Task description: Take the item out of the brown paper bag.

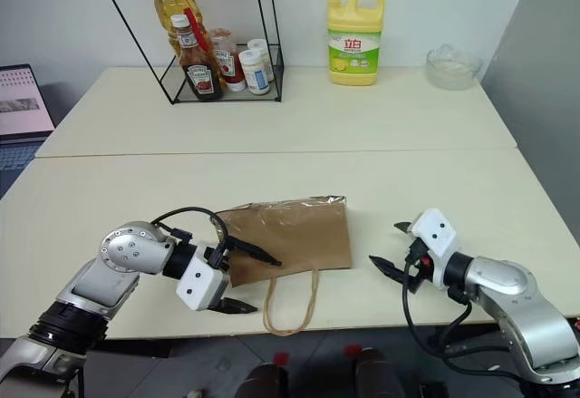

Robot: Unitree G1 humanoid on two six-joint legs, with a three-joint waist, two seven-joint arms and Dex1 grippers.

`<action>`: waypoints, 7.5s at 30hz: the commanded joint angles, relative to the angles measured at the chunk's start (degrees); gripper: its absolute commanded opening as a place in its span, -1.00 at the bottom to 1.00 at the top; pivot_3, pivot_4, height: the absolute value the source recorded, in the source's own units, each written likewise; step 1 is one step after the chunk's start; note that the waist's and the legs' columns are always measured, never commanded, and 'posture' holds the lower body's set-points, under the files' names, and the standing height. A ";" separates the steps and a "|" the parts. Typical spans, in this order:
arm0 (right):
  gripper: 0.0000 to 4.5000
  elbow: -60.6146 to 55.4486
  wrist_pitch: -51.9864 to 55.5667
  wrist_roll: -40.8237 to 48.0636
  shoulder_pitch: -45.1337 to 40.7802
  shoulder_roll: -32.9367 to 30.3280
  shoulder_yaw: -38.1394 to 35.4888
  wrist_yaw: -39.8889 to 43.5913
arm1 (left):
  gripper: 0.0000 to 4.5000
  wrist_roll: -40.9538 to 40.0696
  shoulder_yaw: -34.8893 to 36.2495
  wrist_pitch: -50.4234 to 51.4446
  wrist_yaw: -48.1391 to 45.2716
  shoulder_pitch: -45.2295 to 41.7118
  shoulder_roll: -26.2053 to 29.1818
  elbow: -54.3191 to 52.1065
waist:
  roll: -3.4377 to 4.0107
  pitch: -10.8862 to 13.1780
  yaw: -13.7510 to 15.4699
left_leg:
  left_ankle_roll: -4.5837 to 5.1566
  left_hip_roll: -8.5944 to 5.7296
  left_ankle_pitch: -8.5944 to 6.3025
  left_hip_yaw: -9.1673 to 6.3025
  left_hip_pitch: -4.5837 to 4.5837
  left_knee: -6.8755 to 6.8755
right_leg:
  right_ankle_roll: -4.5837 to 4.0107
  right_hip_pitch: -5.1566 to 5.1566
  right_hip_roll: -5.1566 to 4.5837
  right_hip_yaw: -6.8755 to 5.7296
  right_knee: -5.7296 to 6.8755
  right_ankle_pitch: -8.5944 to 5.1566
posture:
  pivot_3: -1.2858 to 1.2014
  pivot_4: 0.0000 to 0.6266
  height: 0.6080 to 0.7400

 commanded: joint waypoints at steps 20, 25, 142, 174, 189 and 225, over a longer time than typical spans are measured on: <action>1.00 -1.24 -0.30 0.89 -0.62 0.33 -0.98 -0.62 | 0.83 -0.20 -2.30 4.06 4.23 2.93 -5.28 -5.15 | 0.00 0.00 0.13 | 0.00 0.00 0.00 0.00 0.03 -0.01 | 0.00 0.02 0.00 0.01 -0.01 0.00 | 0.03 -0.52 1.00; 1.00 -1.00 -0.52 0.78 -0.69 0.27 -1.00 -0.53 | 0.19 -0.75 -1.99 5.88 4.90 2.70 -5.99 -5.71 | 0.00 0.00 0.29 | 0.00 0.00 0.00 0.00 0.03 0.00 | 0.00 0.04 0.00 0.00 -0.01 0.00 | 0.03 -0.52 1.00; 0.99 32.78 -81.34 -34.97 -6.20 -10.90 19.65 -11.65 | -1.00 -27.67 20.78 71.42 36.81 -17.02 -17.45 -14.98 | -1.00 0.19 1.67 | -0.04 -0.12 -0.01 -0.01 0.78 -0.08 | -0.05 0.88 -0.12 0.10 -0.26 -0.05 | 0.03 -0.52 1.00; -0.98 18.90 -9.20 12.64 -28.39 20.55 21.27 -5.24 | -1.00 -26.69 20.23 70.35 36.27 -19.89 -17.00 -11.85 | -0.94 0.39 1.34 | -0.10 -0.02 0.03 -0.11 0.06 -0.05 | -0.05 0.07 -0.01 -0.03 -0.08 -0.05 | 0.03 -0.52 1.00; -0.98 23.09 -4.59 -7.08 -32.05 19.26 23.95 -9.16 | -1.00 -26.64 19.83 69.63 35.71 -19.09 -17.71 -12.01 | -0.92 0.40 1.46 | -0.11 -0.01 0.03 -0.12 -0.02 -0.04 | -0.05 -0.01 -0.02 -0.06 -0.07 -0.04 | 0.03 -0.52 1.00; -0.98 17.22 13.26 -10.36 -37.51 16.34 27.67 -18.29 | -1.00 -26.40 19.61 68.76 36.43 -18.44 -18.75 -12.44 | -0.85 0.44 1.32 | -0.07 -0.05 0.01 -0.15 -0.22 -0.06 | -0.04 -0.22 -0.04 -0.09 -0.07 -0.04 | 0.03 -0.52 1.00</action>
